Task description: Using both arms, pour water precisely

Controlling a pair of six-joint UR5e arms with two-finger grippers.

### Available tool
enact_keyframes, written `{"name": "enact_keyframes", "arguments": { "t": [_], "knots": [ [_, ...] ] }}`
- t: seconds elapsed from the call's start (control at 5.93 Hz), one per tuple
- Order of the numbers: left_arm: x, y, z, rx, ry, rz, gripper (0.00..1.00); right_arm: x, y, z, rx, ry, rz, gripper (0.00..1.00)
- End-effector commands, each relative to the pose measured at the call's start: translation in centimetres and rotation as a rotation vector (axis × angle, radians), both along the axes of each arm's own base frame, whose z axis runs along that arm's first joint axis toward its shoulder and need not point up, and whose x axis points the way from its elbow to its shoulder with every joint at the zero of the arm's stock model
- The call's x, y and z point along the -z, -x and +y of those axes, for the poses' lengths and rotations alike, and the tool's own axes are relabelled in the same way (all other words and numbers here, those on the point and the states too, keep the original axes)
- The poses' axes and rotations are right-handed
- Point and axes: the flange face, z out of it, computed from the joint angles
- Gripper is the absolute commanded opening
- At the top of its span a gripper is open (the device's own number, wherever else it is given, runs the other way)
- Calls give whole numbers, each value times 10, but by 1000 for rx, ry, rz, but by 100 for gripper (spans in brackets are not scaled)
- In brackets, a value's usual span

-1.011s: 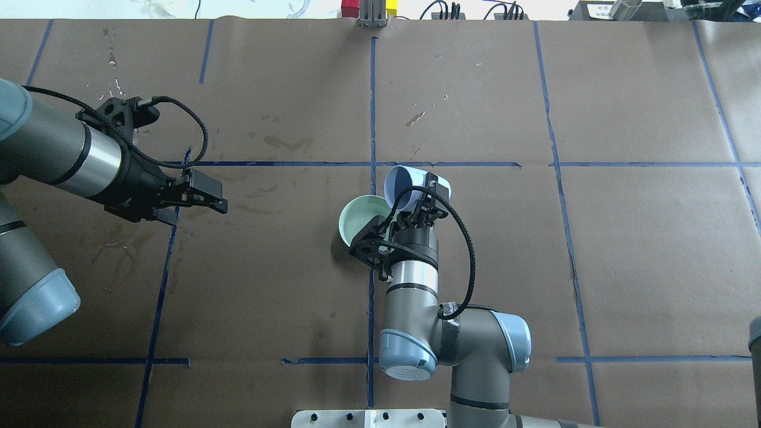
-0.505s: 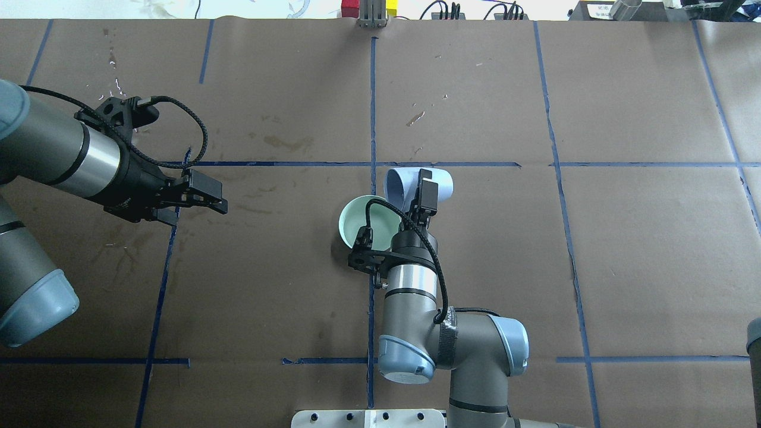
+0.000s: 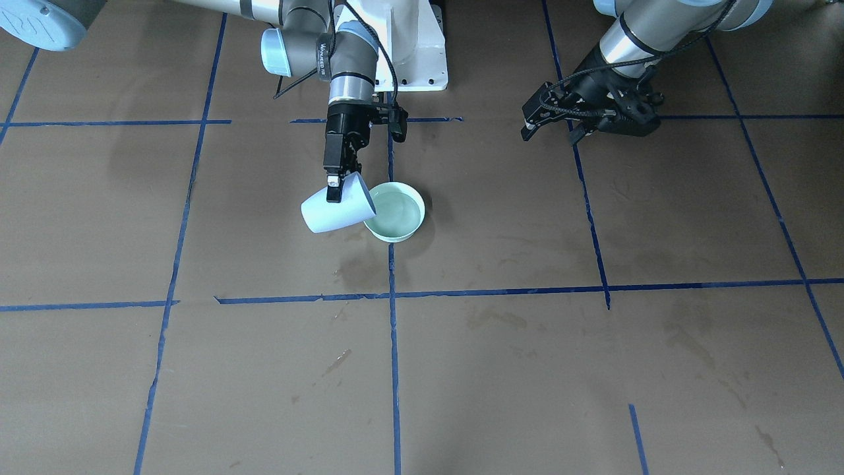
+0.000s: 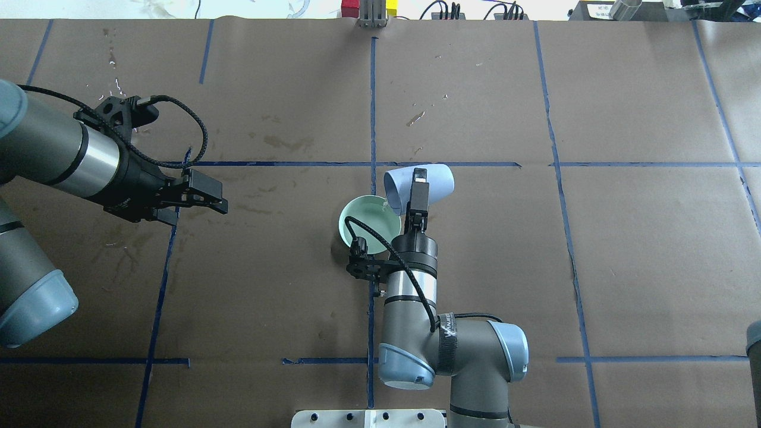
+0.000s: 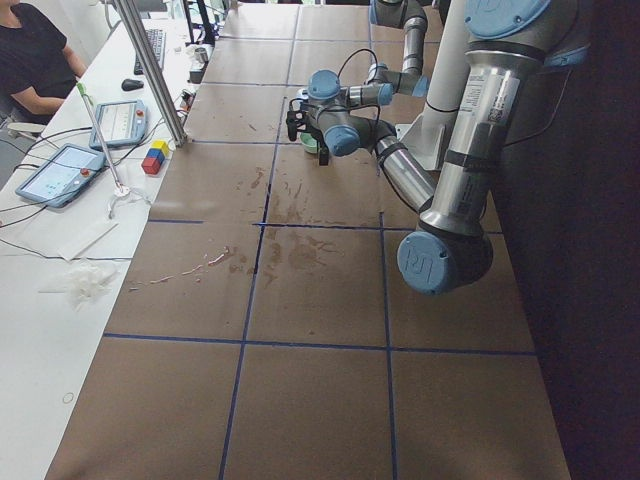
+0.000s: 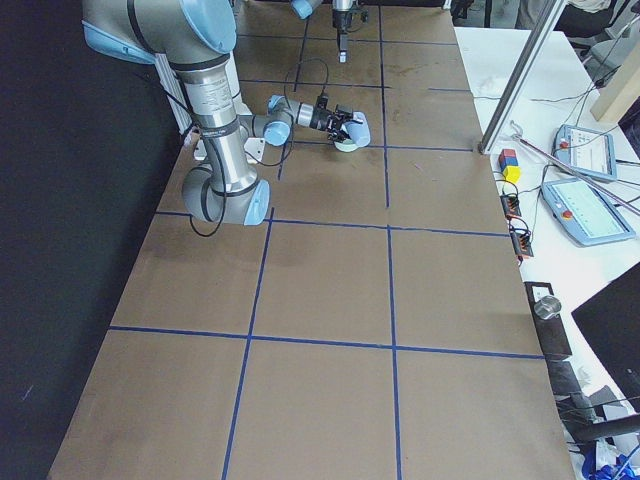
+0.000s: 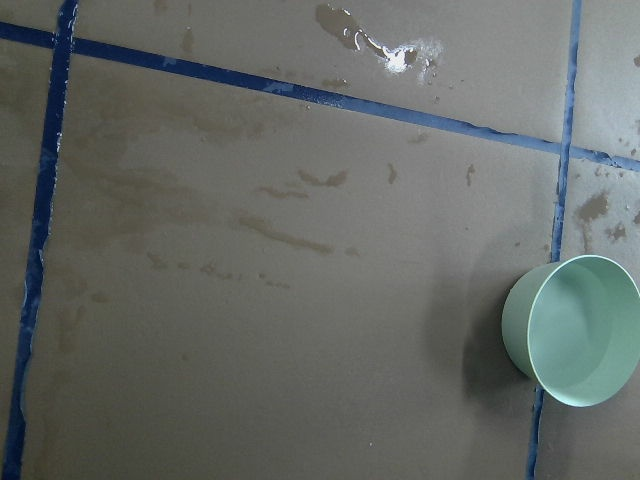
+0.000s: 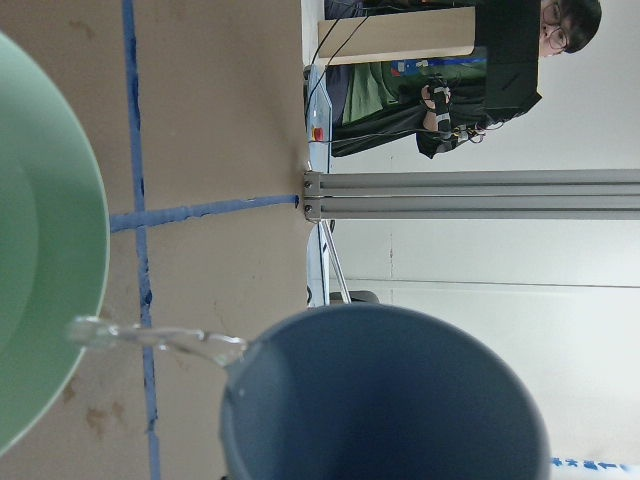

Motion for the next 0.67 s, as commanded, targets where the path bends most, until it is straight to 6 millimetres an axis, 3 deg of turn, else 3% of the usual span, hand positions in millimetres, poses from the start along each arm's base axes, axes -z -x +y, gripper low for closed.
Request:
{"name": "enact_keyframes", "arguments": {
  "t": [0.0,0.51],
  "knots": [
    [0,0,0,-1,1,0,100,3,0,4,6,-28,106,4],
    [0,0,0,-1,2,-1,100,4,-4,5,-3,-55,195,6]
  ]
}}
